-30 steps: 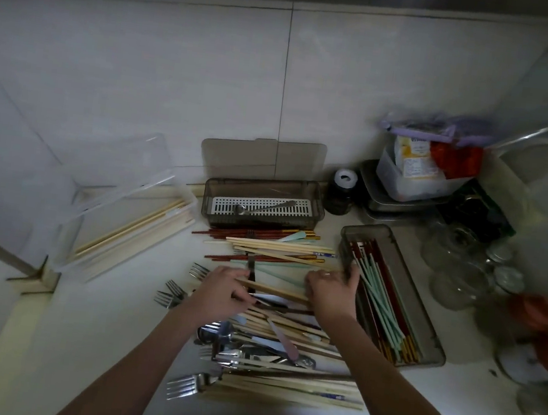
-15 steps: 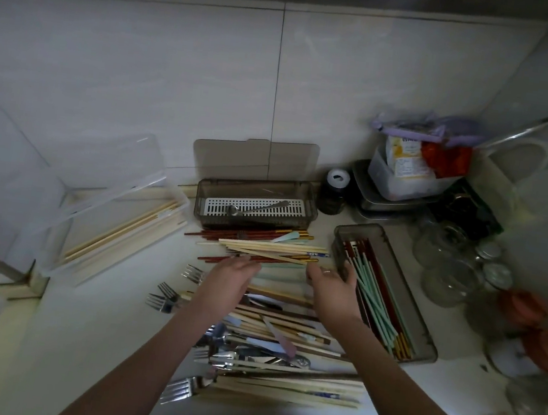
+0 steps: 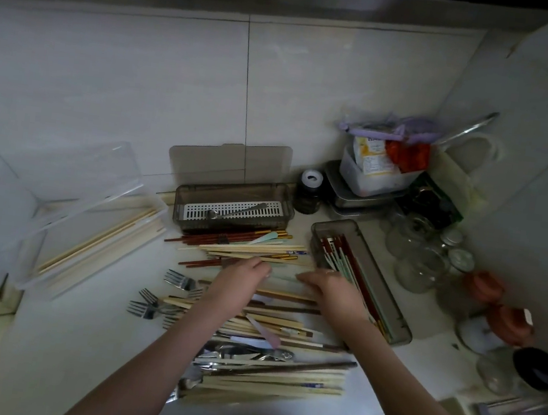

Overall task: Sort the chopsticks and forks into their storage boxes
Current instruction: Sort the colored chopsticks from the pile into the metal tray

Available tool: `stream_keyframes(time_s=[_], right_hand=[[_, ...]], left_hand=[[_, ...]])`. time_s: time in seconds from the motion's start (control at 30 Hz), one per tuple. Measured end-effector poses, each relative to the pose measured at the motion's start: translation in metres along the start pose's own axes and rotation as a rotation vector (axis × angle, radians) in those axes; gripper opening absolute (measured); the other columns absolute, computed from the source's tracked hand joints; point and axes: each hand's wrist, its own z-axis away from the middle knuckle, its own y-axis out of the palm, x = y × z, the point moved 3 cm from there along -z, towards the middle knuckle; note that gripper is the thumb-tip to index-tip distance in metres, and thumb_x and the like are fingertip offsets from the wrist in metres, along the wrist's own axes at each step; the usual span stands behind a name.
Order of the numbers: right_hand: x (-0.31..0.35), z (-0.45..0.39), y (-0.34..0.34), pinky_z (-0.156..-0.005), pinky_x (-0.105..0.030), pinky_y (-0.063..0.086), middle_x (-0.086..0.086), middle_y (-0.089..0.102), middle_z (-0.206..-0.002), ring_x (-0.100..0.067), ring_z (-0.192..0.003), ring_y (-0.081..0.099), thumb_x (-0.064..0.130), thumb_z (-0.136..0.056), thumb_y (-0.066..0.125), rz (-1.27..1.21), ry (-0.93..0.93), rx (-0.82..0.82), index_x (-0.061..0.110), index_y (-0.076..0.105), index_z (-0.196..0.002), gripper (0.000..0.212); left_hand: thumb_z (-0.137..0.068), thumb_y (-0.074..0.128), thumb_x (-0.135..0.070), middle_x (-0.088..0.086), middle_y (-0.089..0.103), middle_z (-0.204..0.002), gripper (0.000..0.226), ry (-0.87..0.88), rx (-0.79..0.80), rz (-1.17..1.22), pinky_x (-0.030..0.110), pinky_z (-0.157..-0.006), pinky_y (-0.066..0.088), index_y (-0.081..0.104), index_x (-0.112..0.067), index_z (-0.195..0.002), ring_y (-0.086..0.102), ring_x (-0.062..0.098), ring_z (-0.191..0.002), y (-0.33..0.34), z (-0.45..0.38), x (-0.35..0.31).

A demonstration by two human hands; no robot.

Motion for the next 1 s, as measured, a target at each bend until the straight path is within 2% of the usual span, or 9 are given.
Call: stream_keyframes(time_s=[0.13, 0.2, 0.33, 0.43, 0.5, 0.7, 0.8, 0.9, 1.0], right_hand=[[-0.034, 0.014, -0.012, -0.084, -0.036, 0.051, -0.005, 0.063, -0.115, -0.022, -0.101, 0.059, 0.002, -0.09, 0.051, -0.057, 0.121, -0.3, 0.021, 0.064, -0.118, 0.035], [-0.057, 0.02, -0.018, -0.077, -0.037, 0.053, -0.01, 0.062, -0.111, -0.024, -0.095, 0.059, -0.008, -0.087, 0.048, -0.11, 0.25, -0.377, 0.018, 0.063, -0.119, 0.043], [-0.082, 0.028, -0.006, -0.083, -0.035, 0.051, -0.009, 0.057, -0.119, -0.023, -0.101, 0.055, -0.006, -0.088, 0.046, -0.097, 0.379, -0.244, 0.021, 0.058, -0.124, 0.046], [-0.082, 0.031, 0.015, -0.098, -0.042, 0.045, -0.007, 0.048, -0.134, -0.025, -0.119, 0.046, 0.007, -0.09, 0.047, -0.026, 0.404, -0.072, 0.023, 0.046, -0.135, 0.047], [-0.08, 0.032, 0.023, -0.099, -0.045, 0.045, -0.009, 0.044, -0.137, -0.026, -0.122, 0.044, 0.013, -0.094, 0.043, -0.074, 0.428, -0.015, 0.021, 0.04, -0.138, 0.046], [-0.082, 0.031, 0.024, -0.098, -0.046, 0.046, -0.009, 0.046, -0.135, -0.025, -0.119, 0.046, 0.016, -0.095, 0.041, -0.125, 0.44, -0.043, 0.019, 0.043, -0.135, 0.04], [-0.081, 0.03, 0.024, -0.098, -0.046, 0.046, -0.009, 0.047, -0.134, -0.025, -0.118, 0.047, 0.016, -0.095, 0.04, -0.112, 0.437, -0.056, 0.018, 0.043, -0.135, 0.04], [-0.08, 0.03, 0.024, -0.096, -0.046, 0.046, -0.01, 0.048, -0.132, -0.027, -0.117, 0.047, 0.014, -0.095, 0.041, -0.095, 0.437, -0.056, 0.018, 0.043, -0.135, 0.04], [-0.079, 0.031, 0.024, -0.095, -0.046, 0.046, -0.012, 0.049, -0.13, -0.028, -0.115, 0.048, 0.012, -0.094, 0.042, -0.082, 0.43, -0.068, 0.017, 0.044, -0.133, 0.04]], left_hand=[[-0.081, 0.049, 0.007, 0.005, 0.051, -0.131, 0.061, -0.146, -0.037, -0.019, 0.034, -0.089, 0.048, 0.042, -0.019, -0.137, 0.053, 0.024, -0.113, -0.009, 0.007, 0.022], [-0.079, 0.053, 0.006, 0.003, 0.052, -0.13, 0.06, -0.151, 0.029, -0.104, 0.033, -0.094, 0.045, 0.047, -0.019, -0.133, 0.051, 0.022, -0.115, -0.01, 0.013, 0.04], [-0.079, 0.059, -0.003, 0.0, 0.05, -0.126, 0.047, -0.089, 0.236, -0.224, 0.032, -0.096, 0.042, 0.053, -0.023, -0.122, 0.047, 0.019, -0.115, 0.001, 0.017, 0.062], [-0.082, 0.059, -0.008, 0.001, 0.046, -0.123, 0.041, -0.128, 0.254, -0.207, 0.032, -0.091, 0.046, 0.051, -0.025, -0.119, 0.049, 0.02, -0.109, 0.004, 0.013, 0.064], [-0.085, 0.056, -0.008, 0.002, 0.046, -0.122, 0.038, -0.12, 0.278, -0.241, 0.032, -0.092, 0.044, 0.05, -0.024, -0.119, 0.049, 0.024, -0.111, 0.004, 0.009, 0.063], [-0.084, 0.052, -0.007, 0.003, 0.042, -0.131, 0.034, 0.018, 0.333, -0.489, 0.036, -0.095, 0.033, 0.052, -0.022, -0.114, 0.036, 0.024, -0.118, -0.004, -0.007, 0.062], [-0.085, 0.054, -0.008, 0.0, 0.039, -0.134, 0.039, 0.092, 0.376, -0.587, 0.037, -0.097, 0.031, 0.049, -0.023, -0.121, 0.032, 0.023, -0.121, -0.009, -0.013, 0.062], [-0.083, 0.057, -0.008, -0.004, 0.044, -0.136, 0.048, 0.119, 0.358, -0.576, 0.034, -0.101, 0.027, 0.046, -0.024, -0.126, 0.037, 0.019, -0.125, -0.006, -0.013, 0.066], [-0.082, 0.058, -0.008, -0.003, 0.054, -0.126, 0.044, 0.101, 0.322, -0.511, 0.028, -0.099, 0.028, 0.047, -0.025, -0.121, 0.047, 0.018, -0.117, -0.004, -0.011, 0.061]])
